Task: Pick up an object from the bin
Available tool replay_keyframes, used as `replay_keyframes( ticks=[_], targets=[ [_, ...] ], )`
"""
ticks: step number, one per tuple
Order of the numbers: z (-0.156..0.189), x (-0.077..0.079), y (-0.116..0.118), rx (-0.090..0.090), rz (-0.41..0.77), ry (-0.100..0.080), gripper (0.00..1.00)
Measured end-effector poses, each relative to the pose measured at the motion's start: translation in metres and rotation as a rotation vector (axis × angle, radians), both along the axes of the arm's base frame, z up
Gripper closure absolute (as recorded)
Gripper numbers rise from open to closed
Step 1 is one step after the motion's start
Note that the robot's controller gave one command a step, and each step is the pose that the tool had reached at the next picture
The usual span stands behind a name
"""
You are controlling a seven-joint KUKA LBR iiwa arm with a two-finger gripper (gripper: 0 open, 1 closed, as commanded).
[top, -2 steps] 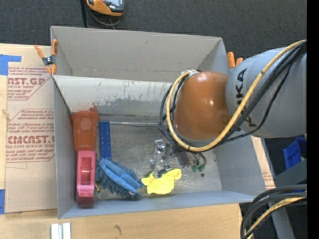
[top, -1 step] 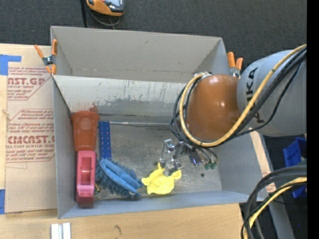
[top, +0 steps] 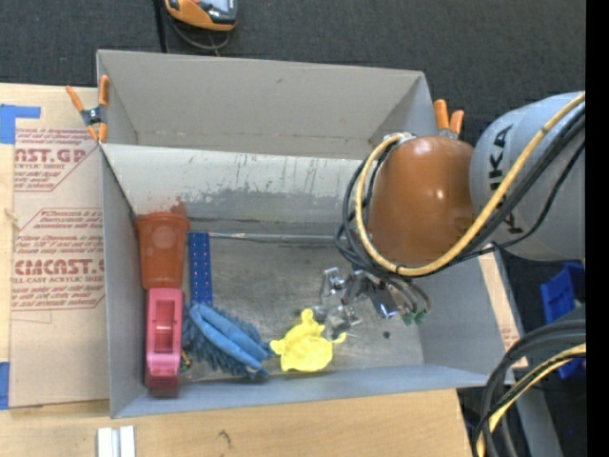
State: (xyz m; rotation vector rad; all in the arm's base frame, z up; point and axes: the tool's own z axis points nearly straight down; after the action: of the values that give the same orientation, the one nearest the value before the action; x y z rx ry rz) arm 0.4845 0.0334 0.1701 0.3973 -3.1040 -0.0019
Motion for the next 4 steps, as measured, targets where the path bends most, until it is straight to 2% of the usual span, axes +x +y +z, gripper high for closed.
replay_keyframes(
  ticks=[1,2,3,4],
  targets=[
    [0.017,0.011,-0.021,0.001,0.036,-0.03,1.0],
    [-0.067,0.0,-0.065,0.003,0.264,-0.013,0.0],
    [-0.067,-0.001,-0.065,0.003,0.264,-0.012,0.0],
    [-0.098,0.005,-0.014,0.002,0.383,-0.019,1.0]
  ],
)
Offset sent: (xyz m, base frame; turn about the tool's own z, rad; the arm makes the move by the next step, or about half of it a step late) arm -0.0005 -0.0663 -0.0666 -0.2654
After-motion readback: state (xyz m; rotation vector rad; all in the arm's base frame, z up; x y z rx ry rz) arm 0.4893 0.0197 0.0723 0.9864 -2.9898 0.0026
